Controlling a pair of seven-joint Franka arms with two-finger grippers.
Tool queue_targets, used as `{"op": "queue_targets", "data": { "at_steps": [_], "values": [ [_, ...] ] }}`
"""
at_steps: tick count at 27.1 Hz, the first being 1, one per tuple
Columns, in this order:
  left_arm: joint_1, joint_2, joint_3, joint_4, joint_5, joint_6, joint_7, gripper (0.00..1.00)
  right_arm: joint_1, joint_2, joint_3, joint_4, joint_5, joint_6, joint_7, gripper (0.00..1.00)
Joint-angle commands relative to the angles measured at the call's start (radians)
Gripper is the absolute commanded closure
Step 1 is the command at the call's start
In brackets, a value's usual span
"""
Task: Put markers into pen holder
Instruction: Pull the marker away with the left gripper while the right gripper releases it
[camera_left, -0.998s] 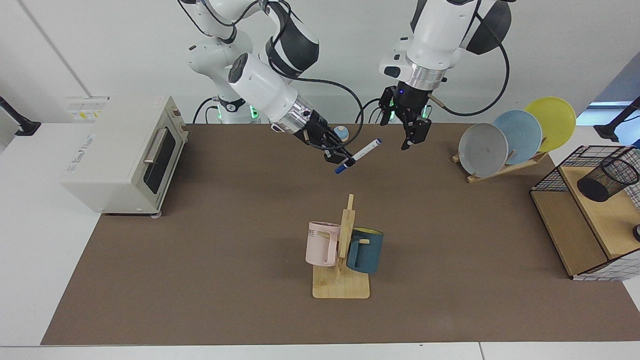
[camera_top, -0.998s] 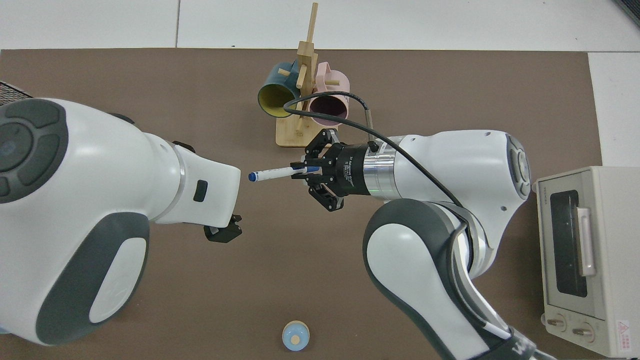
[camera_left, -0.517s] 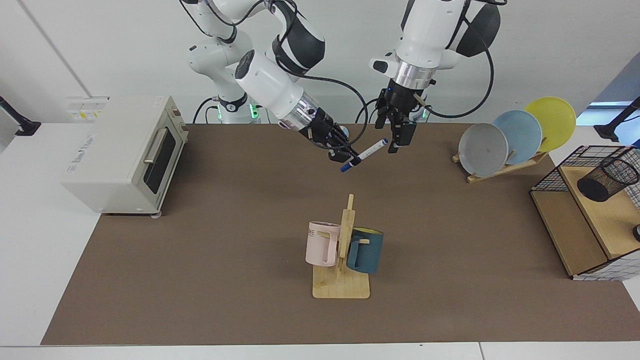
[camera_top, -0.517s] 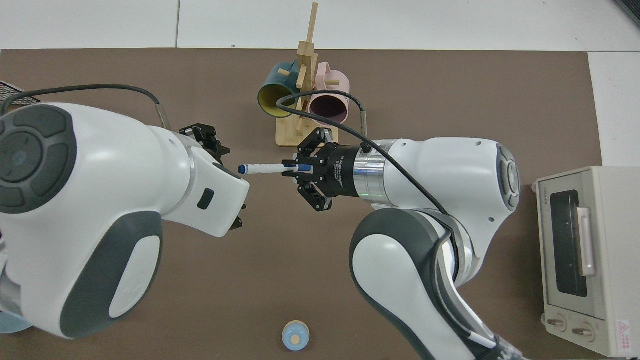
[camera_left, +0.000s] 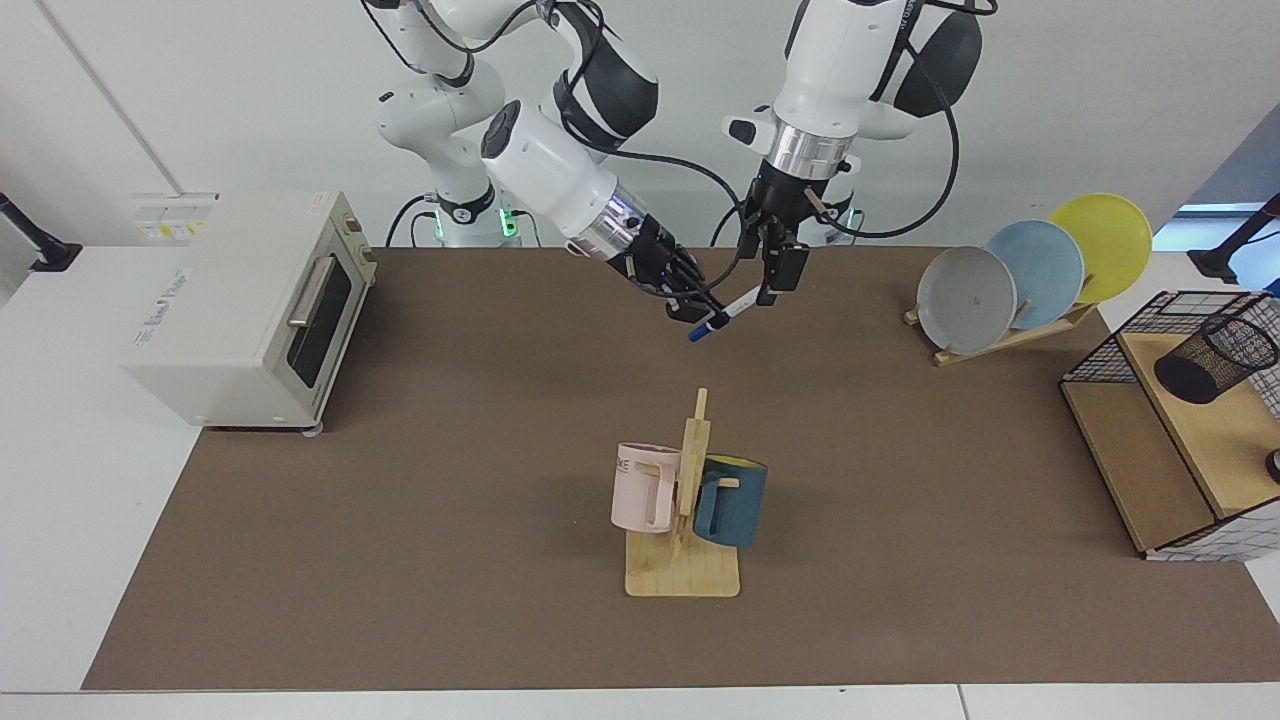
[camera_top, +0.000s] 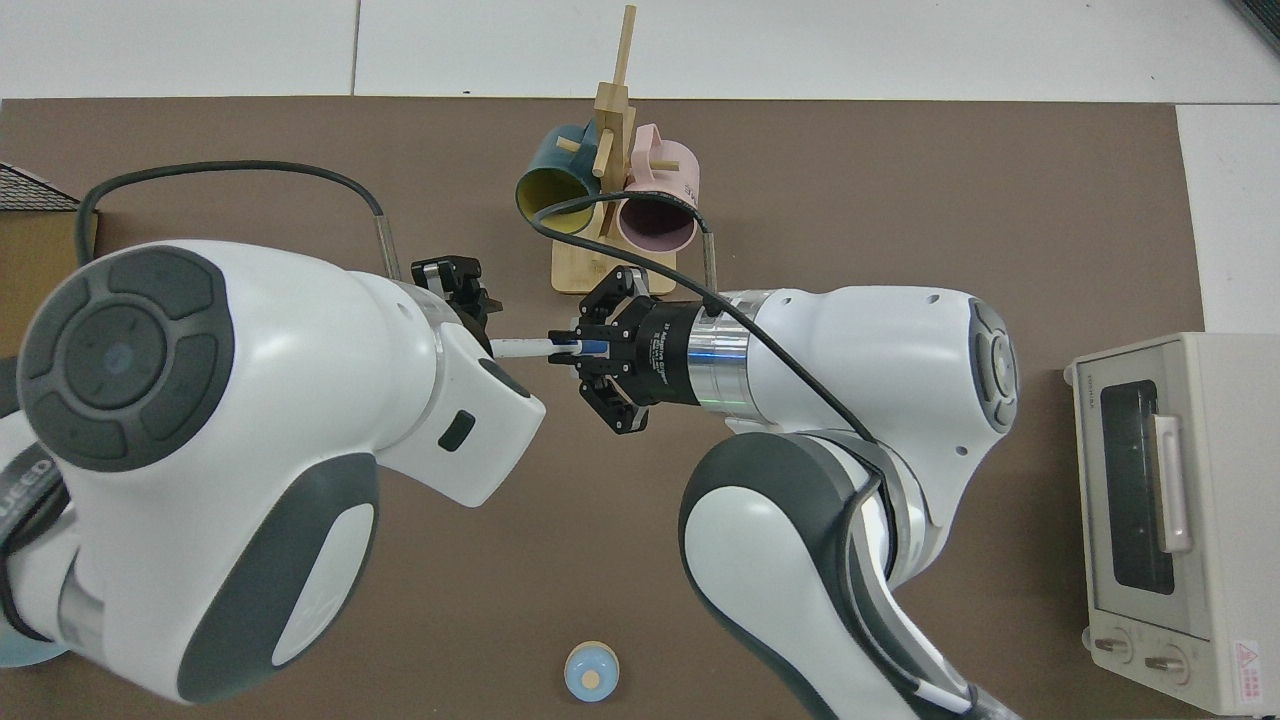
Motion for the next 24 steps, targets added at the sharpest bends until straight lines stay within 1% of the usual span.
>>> {"op": "queue_targets", "data": {
  "at_steps": [1,2,6,9,10,11,16,21,22,23,24],
  "values": [
    [-0.011,-0.005,0.01,-0.03,0.014,0.023,0.038,0.15,0.007,0.008,-0.003,0.004,0.007,0.029,0.014,1.0],
    [-0.011,-0.005,0.01,-0.031,0.014,0.023,0.042,0.2,0.007,0.008,-0.003,0.004,0.006,0.028,0.012,1.0],
    [-0.011,-0.005,0.012,-0.027,0.014,0.022,0.044,0.5,0.007,0.008,-0.003,0.004,0.001,0.028,0.009,1.0],
    [-0.011,-0.003,0.012,-0.021,0.016,0.022,0.044,0.83,0.007,0.008,-0.003,0.004,0.001,0.026,0.009,1.0],
    [-0.009,-0.003,0.012,-0.018,0.017,0.022,0.044,0.95,0.007,0.008,-0.003,0.004,-0.001,0.026,0.008,1.0],
    [-0.009,-0.003,0.012,-0.014,0.016,0.02,0.044,1.0,0.007,0.008,-0.003,0.004,-0.001,0.026,0.008,1.0],
    [-0.009,0.011,0.012,-0.001,0.017,0.014,0.049,1.0,0.007,0.008,-0.003,0.004,-0.001,0.026,0.008,1.0],
    [-0.009,0.011,0.013,0.005,0.017,0.017,0.096,1.0,0.007,0.008,-0.003,0.004,0.002,0.025,0.008,1.0],
    [-0.009,0.011,0.015,0.005,0.017,0.017,0.098,1.0,0.004,0.006,-0.003,0.004,0.001,0.023,0.008,0.82],
    [-0.009,0.011,0.013,0.005,0.017,0.017,0.098,1.0,0.004,0.006,-0.003,0.0,-0.001,0.025,0.009,0.16],
    [-0.009,0.011,0.015,0.005,0.017,0.017,0.098,1.0,0.008,0.005,-0.005,0.0,-0.005,0.022,0.005,0.02]
  ]
}}
